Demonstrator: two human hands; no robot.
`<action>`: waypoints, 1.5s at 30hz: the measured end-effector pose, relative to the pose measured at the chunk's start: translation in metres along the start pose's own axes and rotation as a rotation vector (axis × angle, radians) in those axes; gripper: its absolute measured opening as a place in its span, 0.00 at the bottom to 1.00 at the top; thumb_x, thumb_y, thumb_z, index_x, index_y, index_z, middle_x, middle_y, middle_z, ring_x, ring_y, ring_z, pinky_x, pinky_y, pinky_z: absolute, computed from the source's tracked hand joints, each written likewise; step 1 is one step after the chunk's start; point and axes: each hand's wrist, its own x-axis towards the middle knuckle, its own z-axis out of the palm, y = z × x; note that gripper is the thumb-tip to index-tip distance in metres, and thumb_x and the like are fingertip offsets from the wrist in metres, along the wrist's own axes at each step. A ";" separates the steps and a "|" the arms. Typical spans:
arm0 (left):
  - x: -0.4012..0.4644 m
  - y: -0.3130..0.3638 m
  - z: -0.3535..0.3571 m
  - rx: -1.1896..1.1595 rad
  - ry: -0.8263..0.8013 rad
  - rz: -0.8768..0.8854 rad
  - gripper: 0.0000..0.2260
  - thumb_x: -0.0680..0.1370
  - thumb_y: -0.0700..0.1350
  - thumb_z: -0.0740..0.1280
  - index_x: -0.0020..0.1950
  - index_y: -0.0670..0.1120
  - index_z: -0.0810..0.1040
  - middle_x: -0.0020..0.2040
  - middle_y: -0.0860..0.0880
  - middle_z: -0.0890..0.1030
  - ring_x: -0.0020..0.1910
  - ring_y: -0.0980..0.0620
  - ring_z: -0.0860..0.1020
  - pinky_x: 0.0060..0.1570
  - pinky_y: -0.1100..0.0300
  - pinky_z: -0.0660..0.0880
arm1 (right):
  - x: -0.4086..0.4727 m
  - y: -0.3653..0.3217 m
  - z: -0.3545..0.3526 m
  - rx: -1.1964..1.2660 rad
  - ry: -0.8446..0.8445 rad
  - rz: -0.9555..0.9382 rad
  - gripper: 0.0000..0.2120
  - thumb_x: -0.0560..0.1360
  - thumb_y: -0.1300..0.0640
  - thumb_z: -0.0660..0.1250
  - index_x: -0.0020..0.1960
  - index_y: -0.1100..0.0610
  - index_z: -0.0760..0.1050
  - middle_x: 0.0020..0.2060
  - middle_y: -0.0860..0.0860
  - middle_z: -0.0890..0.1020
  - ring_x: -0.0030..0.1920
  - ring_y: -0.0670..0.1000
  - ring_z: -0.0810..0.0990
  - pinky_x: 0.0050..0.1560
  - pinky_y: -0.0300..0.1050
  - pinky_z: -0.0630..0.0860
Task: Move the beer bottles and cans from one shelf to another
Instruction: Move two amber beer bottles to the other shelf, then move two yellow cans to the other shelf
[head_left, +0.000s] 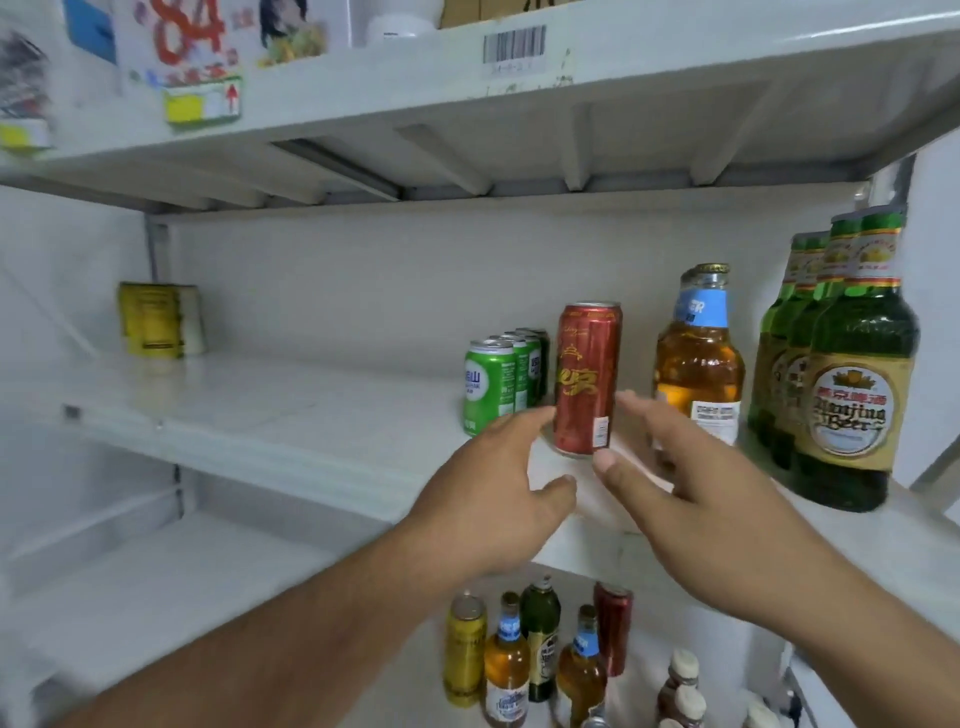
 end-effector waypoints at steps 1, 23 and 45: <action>-0.007 -0.009 -0.013 0.080 0.009 -0.022 0.30 0.80 0.56 0.67 0.80 0.61 0.60 0.78 0.59 0.65 0.75 0.56 0.67 0.72 0.58 0.67 | 0.004 -0.008 0.010 -0.017 -0.046 -0.020 0.30 0.79 0.40 0.60 0.78 0.41 0.58 0.72 0.36 0.66 0.66 0.36 0.67 0.63 0.35 0.66; -0.102 -0.275 -0.311 0.444 0.175 -0.415 0.36 0.79 0.61 0.65 0.83 0.54 0.55 0.82 0.54 0.60 0.77 0.49 0.66 0.73 0.50 0.68 | 0.116 -0.304 0.265 -0.326 -0.465 -0.278 0.35 0.81 0.37 0.56 0.80 0.56 0.55 0.78 0.51 0.62 0.76 0.55 0.63 0.72 0.52 0.64; 0.008 -0.414 -0.387 0.525 0.189 -0.445 0.35 0.80 0.61 0.64 0.83 0.54 0.56 0.81 0.51 0.62 0.77 0.46 0.66 0.71 0.49 0.69 | 0.271 -0.349 0.409 -0.409 -0.400 -0.222 0.33 0.80 0.35 0.56 0.76 0.56 0.61 0.72 0.53 0.70 0.68 0.58 0.72 0.63 0.54 0.73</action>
